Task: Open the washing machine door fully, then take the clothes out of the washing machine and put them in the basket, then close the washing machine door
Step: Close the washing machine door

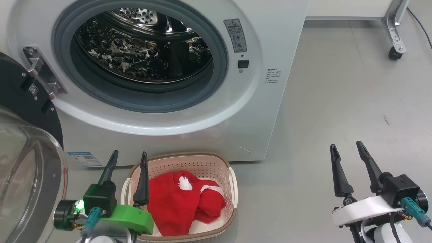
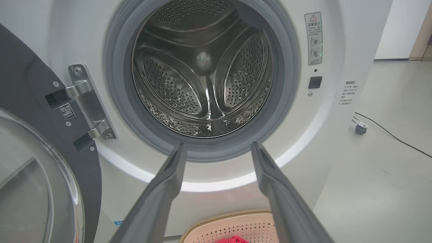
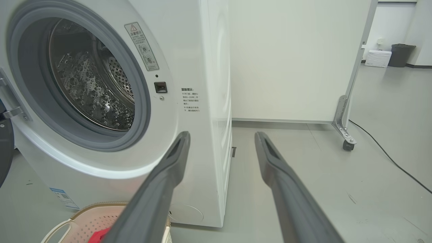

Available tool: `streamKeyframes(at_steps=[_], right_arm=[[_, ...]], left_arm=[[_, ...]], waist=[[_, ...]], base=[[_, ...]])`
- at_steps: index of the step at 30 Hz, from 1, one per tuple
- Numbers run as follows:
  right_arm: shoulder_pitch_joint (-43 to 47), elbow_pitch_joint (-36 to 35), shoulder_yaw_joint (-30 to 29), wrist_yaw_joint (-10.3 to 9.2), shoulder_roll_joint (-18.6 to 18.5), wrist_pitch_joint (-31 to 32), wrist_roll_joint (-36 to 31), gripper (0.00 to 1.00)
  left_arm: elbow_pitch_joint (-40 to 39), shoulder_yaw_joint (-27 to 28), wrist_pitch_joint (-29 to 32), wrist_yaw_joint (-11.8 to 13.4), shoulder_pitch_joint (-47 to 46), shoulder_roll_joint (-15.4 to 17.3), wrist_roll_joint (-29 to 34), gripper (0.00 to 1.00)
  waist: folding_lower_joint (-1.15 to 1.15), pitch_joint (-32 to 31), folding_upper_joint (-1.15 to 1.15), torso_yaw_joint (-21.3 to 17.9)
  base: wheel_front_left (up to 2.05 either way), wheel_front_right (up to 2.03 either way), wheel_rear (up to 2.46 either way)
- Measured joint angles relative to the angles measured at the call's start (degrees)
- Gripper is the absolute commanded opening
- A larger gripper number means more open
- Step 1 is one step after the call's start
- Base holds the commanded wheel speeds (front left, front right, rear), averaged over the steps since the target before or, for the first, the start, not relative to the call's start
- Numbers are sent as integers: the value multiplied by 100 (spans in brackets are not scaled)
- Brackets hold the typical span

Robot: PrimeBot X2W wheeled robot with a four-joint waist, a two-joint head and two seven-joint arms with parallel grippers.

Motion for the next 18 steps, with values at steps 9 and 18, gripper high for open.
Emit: streamKeyframes(at_steps=[9, 18], right_arm=[[0, -1, 1, 0, 1, 0, 9, 100], [0, -1, 3, 0, 1, 0, 9, 100]], left_arm=[[-97, -60, 52, -1, 19, 4, 21, 100], [-125, -44, 55, -1, 89, 4, 26, 100]], waist=[[0, -4, 0, 6], [0, -16, 0, 9]], base=[[0, 0, 0], [-10, 35, -25]])
